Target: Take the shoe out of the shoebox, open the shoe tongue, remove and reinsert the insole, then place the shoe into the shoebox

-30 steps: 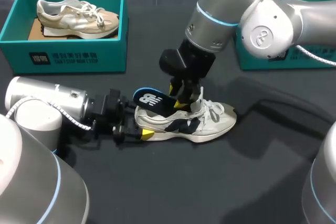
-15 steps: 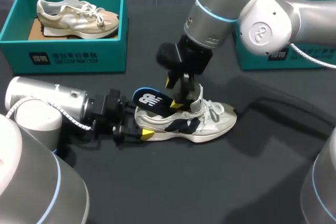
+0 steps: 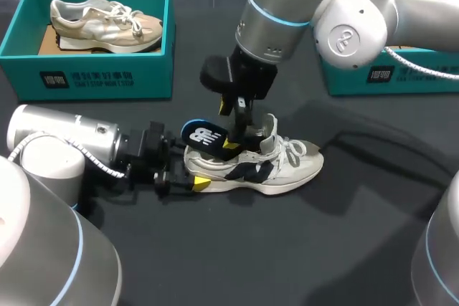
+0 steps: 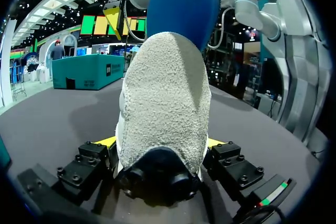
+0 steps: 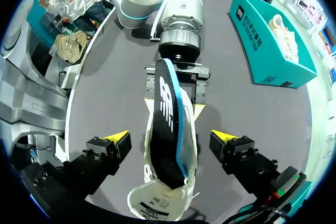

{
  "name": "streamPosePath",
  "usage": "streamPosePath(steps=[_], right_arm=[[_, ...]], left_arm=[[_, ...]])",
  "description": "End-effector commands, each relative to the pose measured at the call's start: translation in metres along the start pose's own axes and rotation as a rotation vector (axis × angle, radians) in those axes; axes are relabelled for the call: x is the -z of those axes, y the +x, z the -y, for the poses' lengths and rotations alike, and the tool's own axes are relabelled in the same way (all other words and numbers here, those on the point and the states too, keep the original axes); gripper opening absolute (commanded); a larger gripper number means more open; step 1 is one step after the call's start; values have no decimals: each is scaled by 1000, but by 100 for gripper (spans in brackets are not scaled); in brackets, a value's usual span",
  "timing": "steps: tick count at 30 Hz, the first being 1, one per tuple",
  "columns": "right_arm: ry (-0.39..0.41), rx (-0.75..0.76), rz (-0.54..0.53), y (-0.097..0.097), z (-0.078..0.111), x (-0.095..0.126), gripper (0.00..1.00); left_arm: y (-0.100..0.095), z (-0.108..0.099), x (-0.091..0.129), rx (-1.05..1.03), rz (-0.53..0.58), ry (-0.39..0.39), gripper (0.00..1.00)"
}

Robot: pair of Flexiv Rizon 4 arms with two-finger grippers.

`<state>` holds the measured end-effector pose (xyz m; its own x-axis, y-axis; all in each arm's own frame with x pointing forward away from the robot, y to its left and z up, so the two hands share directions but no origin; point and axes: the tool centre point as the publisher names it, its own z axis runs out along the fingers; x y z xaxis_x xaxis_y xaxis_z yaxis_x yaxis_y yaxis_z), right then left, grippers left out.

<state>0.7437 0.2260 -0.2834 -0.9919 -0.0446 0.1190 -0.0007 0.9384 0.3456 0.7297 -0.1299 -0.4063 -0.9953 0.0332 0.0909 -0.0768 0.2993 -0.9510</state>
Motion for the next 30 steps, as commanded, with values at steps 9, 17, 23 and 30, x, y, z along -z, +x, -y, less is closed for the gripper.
streamPosePath(steps=[9,17,23,30], right_arm=[[-182,-232,-181,-13,2,-18,98],[-236,-260,-271,-15,1,-29,85],[-254,-285,-287,-9,0,-32,62],[-265,-303,-298,-1,-5,-35,45]], left_arm=[[0,-3,-1,1,0,0,0],[0,-3,-1,1,0,0,0],[0,-3,-1,1,0,0,0],[0,-3,-1,1,0,0,0]])
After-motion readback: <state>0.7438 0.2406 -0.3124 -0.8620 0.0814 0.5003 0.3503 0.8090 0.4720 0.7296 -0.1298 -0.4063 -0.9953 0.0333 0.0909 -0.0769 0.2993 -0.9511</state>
